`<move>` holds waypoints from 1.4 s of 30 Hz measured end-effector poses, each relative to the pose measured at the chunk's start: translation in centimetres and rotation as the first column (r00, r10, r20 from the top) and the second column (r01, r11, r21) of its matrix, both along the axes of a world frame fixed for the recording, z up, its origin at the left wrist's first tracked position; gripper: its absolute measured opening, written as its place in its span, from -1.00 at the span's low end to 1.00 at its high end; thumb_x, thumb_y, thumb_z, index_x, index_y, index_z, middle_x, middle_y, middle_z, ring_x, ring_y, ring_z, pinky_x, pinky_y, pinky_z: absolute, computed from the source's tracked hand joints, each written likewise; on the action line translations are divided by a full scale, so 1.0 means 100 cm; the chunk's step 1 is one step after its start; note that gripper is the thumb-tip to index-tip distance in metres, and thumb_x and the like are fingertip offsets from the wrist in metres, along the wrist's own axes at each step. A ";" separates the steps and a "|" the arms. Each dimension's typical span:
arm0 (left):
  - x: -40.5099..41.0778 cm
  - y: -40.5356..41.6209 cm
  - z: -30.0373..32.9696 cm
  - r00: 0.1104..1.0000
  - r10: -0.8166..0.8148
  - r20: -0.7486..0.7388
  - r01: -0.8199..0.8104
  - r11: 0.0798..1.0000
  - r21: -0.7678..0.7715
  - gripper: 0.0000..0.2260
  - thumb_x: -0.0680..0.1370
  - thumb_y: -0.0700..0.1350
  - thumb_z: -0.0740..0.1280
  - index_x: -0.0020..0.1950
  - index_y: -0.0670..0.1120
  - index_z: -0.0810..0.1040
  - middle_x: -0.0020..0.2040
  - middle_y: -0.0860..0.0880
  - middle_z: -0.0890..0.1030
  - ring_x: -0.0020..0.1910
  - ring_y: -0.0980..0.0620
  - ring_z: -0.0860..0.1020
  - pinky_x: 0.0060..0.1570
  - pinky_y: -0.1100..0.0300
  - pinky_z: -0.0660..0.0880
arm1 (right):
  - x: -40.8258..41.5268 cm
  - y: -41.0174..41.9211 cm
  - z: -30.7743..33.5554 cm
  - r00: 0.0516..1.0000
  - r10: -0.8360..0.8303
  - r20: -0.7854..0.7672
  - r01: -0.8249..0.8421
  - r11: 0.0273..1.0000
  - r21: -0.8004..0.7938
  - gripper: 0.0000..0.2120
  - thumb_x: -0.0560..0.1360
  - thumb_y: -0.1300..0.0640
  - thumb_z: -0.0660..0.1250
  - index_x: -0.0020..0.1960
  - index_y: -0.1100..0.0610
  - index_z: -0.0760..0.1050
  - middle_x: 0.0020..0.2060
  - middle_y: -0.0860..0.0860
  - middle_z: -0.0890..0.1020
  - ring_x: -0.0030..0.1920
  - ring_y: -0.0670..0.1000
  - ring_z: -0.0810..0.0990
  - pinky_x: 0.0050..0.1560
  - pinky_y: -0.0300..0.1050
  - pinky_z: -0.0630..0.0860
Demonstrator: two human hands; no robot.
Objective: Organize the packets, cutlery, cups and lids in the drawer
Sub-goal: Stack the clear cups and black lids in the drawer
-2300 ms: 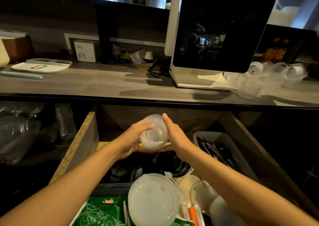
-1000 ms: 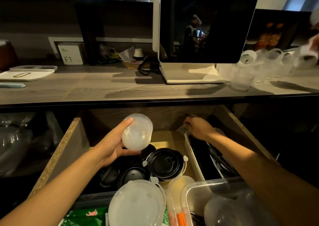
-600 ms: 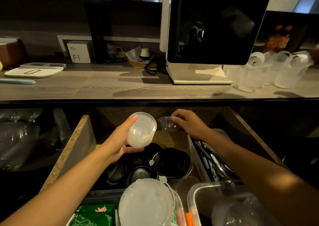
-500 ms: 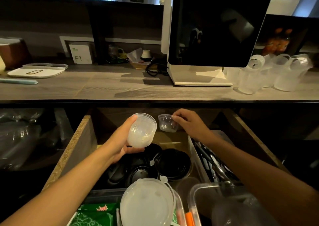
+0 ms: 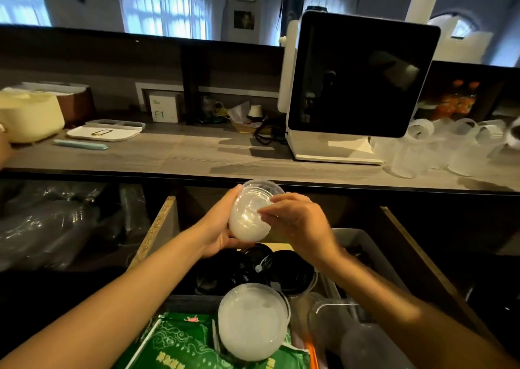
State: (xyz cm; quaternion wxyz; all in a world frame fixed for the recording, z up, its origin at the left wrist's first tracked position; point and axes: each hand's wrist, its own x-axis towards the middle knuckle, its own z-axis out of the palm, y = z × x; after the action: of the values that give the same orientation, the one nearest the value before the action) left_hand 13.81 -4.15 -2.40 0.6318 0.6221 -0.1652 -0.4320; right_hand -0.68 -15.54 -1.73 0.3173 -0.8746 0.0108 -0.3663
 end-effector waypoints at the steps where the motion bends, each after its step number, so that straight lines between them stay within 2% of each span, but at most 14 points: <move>1: -0.002 0.004 0.003 1.000 -0.015 0.019 0.015 1.000 0.014 -0.48 0.60 0.36 0.09 0.28 0.06 0.58 0.09 -0.15 0.71 0.01 -0.13 0.70 -0.06 -0.10 0.65 | -0.003 0.003 0.004 1.000 -0.016 -0.024 0.015 0.999 -0.038 -0.82 0.43 0.16 0.45 0.02 0.16 0.70 -0.09 -0.15 0.63 0.08 -0.06 0.59 0.11 0.20 0.56; 3: -0.007 0.015 0.009 0.997 -0.052 0.051 0.050 0.998 0.044 -0.44 0.59 0.40 0.05 0.29 0.07 0.59 0.13 -0.15 0.69 0.10 -0.16 0.67 0.03 -0.14 0.63 | -0.010 0.008 0.012 0.995 -0.023 -0.100 0.018 0.999 -0.052 -0.82 0.46 0.19 0.45 0.06 0.15 0.69 0.00 0.03 0.69 0.13 -0.06 0.56 0.22 0.12 0.51; 6: -0.017 0.032 0.024 0.992 -0.091 0.082 0.088 0.995 0.036 -0.41 0.55 0.43 0.07 0.26 0.08 0.62 0.16 -0.15 0.68 0.13 -0.16 0.66 0.08 -0.15 0.62 | -0.023 0.019 0.023 0.988 0.034 -0.148 -0.038 0.999 -0.027 -0.80 0.49 0.15 0.44 0.10 0.09 0.68 0.09 0.08 0.67 0.20 -0.11 0.53 0.25 -0.06 0.47; 10: -0.040 0.054 0.044 0.990 -0.118 0.072 0.120 0.992 -0.023 -0.44 0.53 0.40 0.15 0.27 0.05 0.60 0.12 -0.16 0.70 0.09 -0.18 0.68 0.09 -0.14 0.61 | -0.038 0.031 0.030 0.983 0.108 -0.146 -0.102 0.994 0.045 -0.80 0.49 0.08 0.42 0.11 -0.05 0.66 0.20 0.06 0.60 0.26 -0.10 0.52 0.25 -0.09 0.50; 14: -0.073 0.068 0.051 0.991 -0.126 0.050 0.129 0.989 -0.071 -0.42 0.40 0.33 0.32 0.31 0.03 0.57 0.18 -0.22 0.66 0.14 -0.24 0.65 0.08 -0.15 0.61 | -0.062 0.036 0.038 0.959 0.251 -0.134 -0.211 0.943 0.257 -0.84 0.50 0.08 0.43 0.03 -0.13 0.68 0.21 -0.06 0.59 0.31 -0.11 0.50 0.20 0.08 0.56; 16: -0.091 0.068 0.050 0.997 -0.069 0.041 0.072 0.994 -0.080 -0.38 0.35 0.31 0.37 0.33 0.02 0.56 0.20 -0.23 0.65 0.14 -0.25 0.65 0.00 -0.12 0.63 | -0.075 0.038 0.043 0.953 0.303 -0.013 -0.275 0.883 0.381 -0.85 0.51 0.18 0.40 0.03 0.03 0.68 0.13 -0.04 0.66 0.32 -0.09 0.50 0.25 -0.03 0.52; 19: -0.120 0.062 0.045 1.000 0.009 0.021 -0.007 0.994 -0.105 -0.50 0.46 0.28 0.35 0.29 0.03 0.57 0.19 -0.19 0.65 0.11 -0.24 0.66 -0.05 -0.11 0.65 | -0.095 0.037 0.049 0.972 0.163 0.171 -0.231 0.804 0.548 -0.80 0.56 0.25 0.30 0.15 0.16 0.61 0.10 0.00 0.68 0.18 -0.05 0.61 0.10 -0.15 0.57; 22: -0.151 0.052 0.042 1.000 0.002 0.010 0.000 0.991 -0.134 -0.65 0.57 0.23 0.29 0.21 0.05 0.59 0.13 -0.14 0.68 0.10 -0.19 0.67 0.05 -0.15 0.63 | -0.109 0.029 0.049 0.994 0.096 0.059 -0.111 0.735 0.669 -0.72 0.61 0.07 0.25 0.28 0.10 0.53 0.17 0.02 0.62 0.18 -0.02 0.60 0.12 -0.12 0.57; 26: -0.186 0.032 0.038 0.998 -0.036 0.057 0.045 0.985 -0.167 -0.71 0.61 0.15 0.25 0.22 0.04 0.58 0.14 -0.11 0.69 0.15 -0.13 0.65 0.11 -0.15 0.62 | -0.127 0.018 0.044 0.963 0.263 -0.067 -0.071 0.481 0.874 -0.48 0.65 -0.09 0.06 -0.21 0.08 0.69 -0.28 0.03 0.67 -0.23 -0.07 0.66 -0.01 -0.10 0.51; 27: -0.192 0.027 0.037 0.997 -0.032 0.075 0.045 0.985 -0.170 -0.70 0.61 0.15 0.26 0.24 0.04 0.57 0.18 -0.10 0.67 0.16 -0.11 0.65 0.06 -0.12 0.64 | -0.131 0.012 0.040 0.958 0.273 -0.084 -0.042 0.426 0.904 -0.45 0.63 -0.14 0.06 -0.26 0.07 0.69 -0.30 0.03 0.67 -0.26 -0.06 0.65 -0.05 -0.09 0.50; 29: -0.201 0.017 0.036 0.994 -0.038 0.100 0.054 0.985 -0.162 -0.69 0.61 0.16 0.25 0.26 0.04 0.55 0.24 -0.10 0.63 0.18 -0.10 0.63 -0.02 -0.05 0.66 | -0.140 -0.001 0.034 0.950 0.291 -0.116 0.000 0.370 0.929 -0.49 0.59 -0.24 0.10 -0.10 0.07 0.68 -0.19 0.06 0.68 -0.17 0.00 0.66 -0.07 -0.01 0.52; 33: -0.213 0.003 0.025 0.988 -0.085 0.131 0.104 0.984 -0.144 -0.68 0.64 0.17 0.19 0.28 0.06 0.54 0.27 -0.10 0.60 0.20 -0.10 0.61 -0.07 -0.03 0.67 | -0.156 -0.018 0.012 0.967 0.159 -0.197 0.107 0.449 0.887 -0.41 0.44 -0.34 0.25 0.20 0.10 0.58 0.09 0.16 0.66 0.09 0.14 0.64 0.04 0.11 0.57; 39: -0.218 -0.002 0.008 0.975 -0.125 0.182 0.153 0.976 -0.152 -0.72 0.66 0.14 0.16 0.23 0.10 0.57 0.25 -0.06 0.60 0.18 -0.06 0.63 -0.11 -0.03 0.65 | -0.164 -0.026 -0.008 0.979 0.025 -0.204 0.165 0.497 0.852 -0.63 0.53 -0.19 0.29 0.03 0.09 0.64 -0.03 0.14 0.70 0.01 0.15 0.68 -0.01 0.12 0.61; 42: -0.218 0.000 0.006 0.971 -0.118 0.210 0.150 0.978 -0.143 -0.73 0.67 0.15 0.14 0.20 0.14 0.57 0.24 -0.04 0.60 0.17 -0.05 0.64 -0.12 -0.04 0.65 | -0.164 -0.027 -0.010 0.972 0.022 -0.235 0.188 0.529 0.827 -0.65 0.55 -0.18 0.25 0.00 0.09 0.62 -0.12 0.08 0.70 -0.12 0.06 0.69 -0.27 -0.05 0.59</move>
State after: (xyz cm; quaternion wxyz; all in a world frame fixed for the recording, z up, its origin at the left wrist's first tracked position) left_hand -7.96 -4.11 -1.83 0.6285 0.5978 -0.3036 -0.3943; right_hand -17.04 -18.22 -2.78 0.6789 -0.6450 0.2628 -0.2326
